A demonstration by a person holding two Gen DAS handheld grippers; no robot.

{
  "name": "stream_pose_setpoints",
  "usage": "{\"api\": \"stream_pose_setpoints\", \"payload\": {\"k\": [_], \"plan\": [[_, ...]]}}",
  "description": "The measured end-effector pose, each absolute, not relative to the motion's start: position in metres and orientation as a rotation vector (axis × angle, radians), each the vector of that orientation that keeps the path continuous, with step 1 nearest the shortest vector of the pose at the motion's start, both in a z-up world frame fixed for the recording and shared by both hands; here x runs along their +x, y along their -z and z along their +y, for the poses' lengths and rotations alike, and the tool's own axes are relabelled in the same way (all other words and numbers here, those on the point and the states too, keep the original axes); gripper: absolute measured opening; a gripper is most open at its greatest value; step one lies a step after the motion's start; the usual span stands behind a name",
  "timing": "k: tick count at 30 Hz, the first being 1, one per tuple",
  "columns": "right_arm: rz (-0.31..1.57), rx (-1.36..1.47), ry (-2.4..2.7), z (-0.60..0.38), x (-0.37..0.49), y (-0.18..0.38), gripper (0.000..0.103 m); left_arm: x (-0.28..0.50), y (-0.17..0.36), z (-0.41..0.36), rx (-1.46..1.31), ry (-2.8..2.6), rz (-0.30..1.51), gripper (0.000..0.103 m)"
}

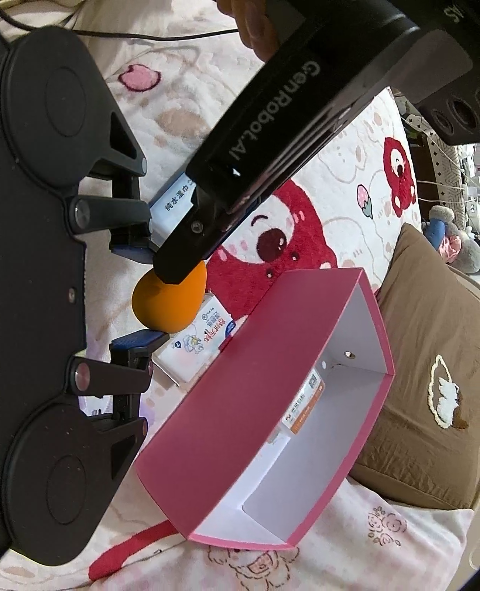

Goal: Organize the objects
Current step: 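Lift the orange sponge with the left gripper and carry it into the pink box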

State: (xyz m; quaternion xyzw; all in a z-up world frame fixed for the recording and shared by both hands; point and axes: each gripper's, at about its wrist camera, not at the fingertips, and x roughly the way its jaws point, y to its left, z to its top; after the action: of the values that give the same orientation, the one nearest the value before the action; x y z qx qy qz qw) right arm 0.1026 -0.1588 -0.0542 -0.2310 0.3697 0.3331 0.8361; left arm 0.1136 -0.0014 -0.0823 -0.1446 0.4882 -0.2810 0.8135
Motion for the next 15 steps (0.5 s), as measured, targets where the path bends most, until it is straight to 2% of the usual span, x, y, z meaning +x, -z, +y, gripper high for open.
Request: {"api": "stream_pose_setpoints", "payload": {"k": [7, 15], "plan": [[0.770, -0.422, -0.682, -0.159, 0.099, 0.030, 0.044, 0.111, 0.051, 0.003, -0.239, 0.604, 1.028, 0.024], [0.799, -0.335, -0.672, -0.153, 0.107, 0.015, 0.044, 0.132, 0.031, 0.007, -0.207, 0.567, 1.106, 0.024]]}}
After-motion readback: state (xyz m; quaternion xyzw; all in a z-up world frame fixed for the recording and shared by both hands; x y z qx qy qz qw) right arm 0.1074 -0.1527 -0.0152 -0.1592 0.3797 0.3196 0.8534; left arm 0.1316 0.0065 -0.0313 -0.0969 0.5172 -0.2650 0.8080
